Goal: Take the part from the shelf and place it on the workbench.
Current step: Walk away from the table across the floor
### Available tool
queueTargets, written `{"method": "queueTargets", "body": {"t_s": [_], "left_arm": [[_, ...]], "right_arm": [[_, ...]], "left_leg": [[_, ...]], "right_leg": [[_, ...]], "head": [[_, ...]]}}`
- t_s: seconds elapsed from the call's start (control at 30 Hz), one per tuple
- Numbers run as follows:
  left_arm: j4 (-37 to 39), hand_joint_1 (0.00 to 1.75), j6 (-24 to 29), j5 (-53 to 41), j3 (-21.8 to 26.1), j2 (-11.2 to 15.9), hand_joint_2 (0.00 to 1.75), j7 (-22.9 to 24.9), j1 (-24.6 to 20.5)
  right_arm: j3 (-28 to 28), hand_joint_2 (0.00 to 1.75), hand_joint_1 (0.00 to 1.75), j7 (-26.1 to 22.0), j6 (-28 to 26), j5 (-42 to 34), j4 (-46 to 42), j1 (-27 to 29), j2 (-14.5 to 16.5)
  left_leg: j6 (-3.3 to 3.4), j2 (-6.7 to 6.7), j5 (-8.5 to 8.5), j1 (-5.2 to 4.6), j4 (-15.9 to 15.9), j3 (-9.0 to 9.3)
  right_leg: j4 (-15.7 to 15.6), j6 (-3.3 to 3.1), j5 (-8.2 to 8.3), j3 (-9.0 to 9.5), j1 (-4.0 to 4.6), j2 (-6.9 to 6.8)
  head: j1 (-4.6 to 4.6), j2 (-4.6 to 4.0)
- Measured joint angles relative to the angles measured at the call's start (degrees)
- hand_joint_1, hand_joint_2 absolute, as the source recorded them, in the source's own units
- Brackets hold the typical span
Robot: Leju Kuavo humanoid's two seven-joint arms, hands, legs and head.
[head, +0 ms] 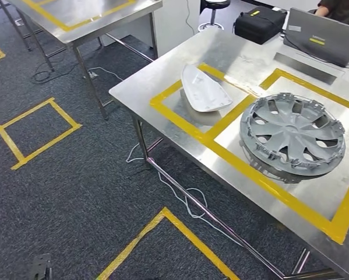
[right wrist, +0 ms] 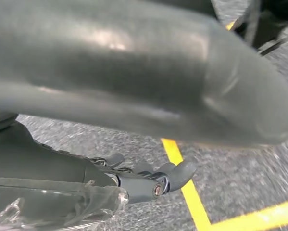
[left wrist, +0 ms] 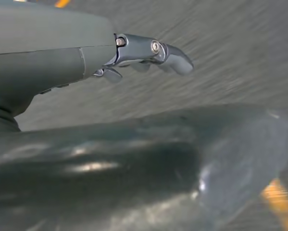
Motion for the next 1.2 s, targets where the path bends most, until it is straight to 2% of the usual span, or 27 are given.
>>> {"method": "queueTargets", "body": {"t_s": [0.03,0.07,0.1,0.13,0.2,0.23,0.27,0.33,0.4,0.43,0.47,0.5,0.57,0.6,0.63,0.7,0.73,0.77,0.83,0.87,0.93,0.97,1.0,1.07,1.1,1.13,1.2], "left_arm": [[2.03,0.0,-0.42,-1.02,0.1,0.19,0.0,1.56,-0.21],[3.76,0.0,-0.91,-2.38,0.12,0.25,0.0,2.91,-0.26],[5.09,0.0,-1.48,-4.19,-0.05,0.26,0.0,3.99,-0.2],[6.27,0.0,-2.19,-6.29,-0.42,0.22,0.0,4.84,-0.11],[8.22,0.0,-3.83,-9.8,-1.72,-0.24,0.0,5.59,-0.12],[8.99,0.0,-4.63,-10.92,-2.35,-0.57,0.0,5.6,-0.2],[9.7,0.0,-5.39,-11.68,-2.9,-0.98,0.0,5.5,-0.28],[10.69,0.0,-6.7,-12.73,-3.73,-1.47,0.0,5.24,-0.16],[11.55,0.0,-7.78,-13.39,-4.49,-1.83,0.0,4.9,0.1],[11.92,0.0,-8.11,-13.8,-4.91,-2.0,0.0,4.64,0.1],[12.21,0.0,-8.26,-14.31,-5.34,-2.09,0.0,4.34,0.05],[12.4,0.0,-8.29,-14.82,-5.74,-2.11,0.0,4.05,-0.06],[12.67,0.0,-8.17,-16.09,-6.6,-2.11,0.0,3.14,-0.06],[12.77,0.0,-8.09,-16.67,-7.05,-2.09,0.0,2.57,0.05],[12.86,0.0,-8.02,-17.17,-7.54,-2.08,0.0,1.96,0.14],[13.05,0.0,-8.0,-17.4,-8.11,-2.16,0.0,1.32,0.14],[13.17,0.0,-8.01,-17.3,-8.23,-2.23,0.0,1.24,0.07],[13.28,0.0,-8.01,-17.18,-8.26,-2.3,0.0,1.22,0.04],[13.46,0.0,-8.02,-16.98,-8.28,-2.38,0.0,1.2,0.15],[13.55,0.0,-8.05,-16.95,-8.29,-2.39,0.0,1.21,0.23],[13.7,0.0,-8.12,-17.11,-8.31,-2.39,0.0,1.33,0.07],[13.78,0.0,-8.15,-17.25,-8.32,-2.43,0.0,1.48,-0.12],[13.83,0.0,-8.17,-17.36,-8.33,-2.47,0.0,1.67,-0.28],[13.94,0.0,-8.26,-17.61,-8.33,-2.52,0.0,2.0,-0.29],[13.98,0.0,-8.31,-17.79,-8.34,-2.49,0.0,2.06,-0.18],[14.0,0.0,-8.34,-18.02,-8.35,-2.45,0.0,2.02,-0.07],[14.02,0.0,-8.1,-18.72,-8.45,-2.36,0.0,1.72,-0.04]], "right_arm": [[0.03,0.0,0.0,0.0,-0.05,0.09,0.01,0.15,0.0],[0.04,0.0,0.0,0.0,-0.1,0.15,0.01,0.24,0.0],[0.07,0.0,0.0,0.0,-0.16,0.2,0.01,0.25,0.03],[0.08,0.0,0.0,0.01,-0.24,0.24,0.01,0.21,0.07],[0.1,0.0,0.0,0.05,-0.37,0.32,-0.04,0.12,0.16],[0.11,0.0,0.0,0.14,-0.42,0.38,-0.07,0.09,0.24],[0.12,0.0,0.0,0.22,-0.45,0.46,-0.12,0.04,0.32],[0.2,0.0,0.0,0.45,-0.49,0.68,-0.17,-0.06,0.62],[0.49,0.0,0.0,0.56,-0.54,0.98,-0.22,-0.2,0.98],[0.67,0.0,0.0,0.58,-0.57,1.13,-0.23,-0.23,1.14],[0.83,0.0,0.0,0.61,-0.66,1.25,-0.25,-0.2,1.22],[0.92,0.0,0.0,0.64,-0.75,1.32,-0.25,-0.07,1.28],[0.96,0.0,0.0,0.7,-1.01,1.36,-0.31,0.27,1.33],[0.96,0.0,0.0,0.7,-1.1,1.33,-0.36,0.38,1.39],[0.96,0.0,0.0,0.7,-1.18,1.28,-0.44,0.43,1.46],[0.96,0.0,0.0,0.7,-1.28,1.19,-0.57,0.51,1.56],[0.96,0.0,0.0,0.72,-1.31,1.17,-0.64,0.53,1.58],[0.95,0.0,0.0,0.74,-1.34,1.16,-0.74,0.55,1.59],[0.94,0.0,0.0,0.79,-1.37,1.16,-0.98,0.41,1.75],[0.93,0.0,0.0,0.79,-1.39,1.15,-1.13,0.35,1.86],[0.92,0.0,0.0,0.76,-1.42,1.12,-1.32,0.32,2.04],[0.91,0.0,0.0,0.75,-1.43,1.1,-1.4,0.36,2.04],[0.9,0.0,0.0,0.75,-1.42,1.08,-1.44,0.39,2.04],[0.87,0.0,0.0,0.76,-1.42,1.06,-1.47,0.41,2.04],[0.86,0.0,0.0,0.76,-1.42,1.05,-1.49,0.39,2.04],[0.85,0.0,0.0,0.76,-1.41,1.03,-1.5,0.36,2.04],[0.83,0.0,0.0,0.76,-1.42,1.01,-1.52,0.34,2.06]], "left_leg": [[-0.34,0.59,-1.16,0.3,3.08,-0.86],[-0.65,0.93,-1.22,0.63,4.5,-0.88],[-0.93,1.24,-0.3,0.95,3.71,0.19],[-1.23,1.83,1.19,1.23,0.97,2.26],[-1.53,4.3,3.43,1.3,-6.3,7.14],[-1.23,5.33,3.71,1.15,-8.89,8.71],[-0.55,5.81,3.36,0.95,-10.21,9.4],[1.06,4.62,2.48,0.84,-10.61,9.42],[2.03,3.22,1.89,0.84,-10.65,9.95],[2.41,2.58,1.7,0.76,-10.66,10.37],[2.72,1.95,1.55,0.66,-10.66,10.67],[2.98,1.14,1.45,0.52,-10.65,10.94],[3.34,-0.62,1.2,0.29,-10.62,11.6],[3.39,-1.56,0.98,0.22,-10.61,12.02],[3.35,-2.52,0.7,0.19,-10.6,12.5],[3.04,-4.35,0.0,0.18,-10.45,13.31],[2.77,-5.17,-0.36,0.21,-10.31,13.42],[2.42,-5.85,-0.64,0.35,-10.19,13.41],[1.7,-6.51,-0.89,0.58,-10.08,13.26],[1.4,-5.65,-1.11,0.59,-9.91,13.23],[0.83,-2.43,-2.84,0.36,-7.26,11.84],[0.57,-0.7,-4.37,0.27,-4.35,10.24],[0.32,0.2,-6.05,0.26,-0.64,8.11],[-0.01,0.79,-7.66,0.31,4.72,4.66],[-0.12,0.93,-6.95,0.34,4.87,4.21],[-0.16,1.19,-5.17,0.36,2.9,4.87],[-0.18,3.33,-0.75,0.28,-4.39,8.01]], "right_leg": [[0.02,0.15,0.15,-0.26,-0.05,-0.99],[0.04,0.3,0.25,-0.46,-0.13,-1.92],[0.05,0.49,0.31,-0.59,-0.26,-2.73],[0.09,0.76,0.3,-0.64,-0.42,-3.48],[0.23,1.65,-0.04,-0.79,-0.55,-4.91],[0.32,2.18,-0.31,-0.83,-0.5,-5.57],[0.36,2.68,-0.59,-0.81,-0.39,-6.2],[0.83,3.56,-0.89,-0.33,-0.53,-6.81],[3.21,4.1,-1.94,-0.8,-1.04,-4.4],[5.88,4.18,-3.1,-2.21,-1.19,-2.68],[9.65,4.17,-4.6,-4.35,-1.23,-0.94],[13.71,4.12,-6.08,-6.94,-1.15,-0.07],[18.44,3.94,-7.23,-11.11,-0.98,0.44],[17.91,3.76,-6.36,-11.88,-0.93,0.6],[15.36,3.54,-4.23,-11.71,-0.91,1.0],[8.13,3.08,1.36,-10.24,-1.01,3.26],[5.56,2.89,3.19,-9.52,-1.01,4.38],[4.28,2.72,4.17,-9.21,-0.92,5.08],[3.82,2.16,4.22,-8.78,-0.6,4.4],[3.56,1.85,4.43,-8.57,-0.57,3.79],[3.03,1.36,4.46,-8.02,-0.7,2.45],[2.93,1.19,4.4,-7.84,-0.69,1.66],[2.89,1.06,4.28,-7.79,-0.66,0.79],[2.9,0.93,4.02,-7.73,-0.61,-0.89],[2.9,0.94,3.9,-7.64,-0.61,-1.63],[2.9,0.98,3.79,-7.48,-0.62,-2.3],[2.97,1.26,3.53,-7.05,-0.54,-3.55]], "head": [[0.0,0.0],[0.0,0.0],[0.0,0.0],[0.0,0.0],[-0.1,0.0],[-0.09,0.0],[-0.11,0.0],[0.07,0.01],[0.35,0.01],[0.48,0.01],[0.65,0.0],[0.75,0.0],[0.9,0.0],[0.91,0.0],[0.92,0.0],[0.94,0.0],[0.99,0.0],[1.01,0.0],[1.07,0.0],[1.01,0.0],[0.76,0.0],[0.65,0.0],[0.59,0.0],[0.56,0.0],[0.56,0.0],[0.54,0.0],[0.55,0.0]]}}
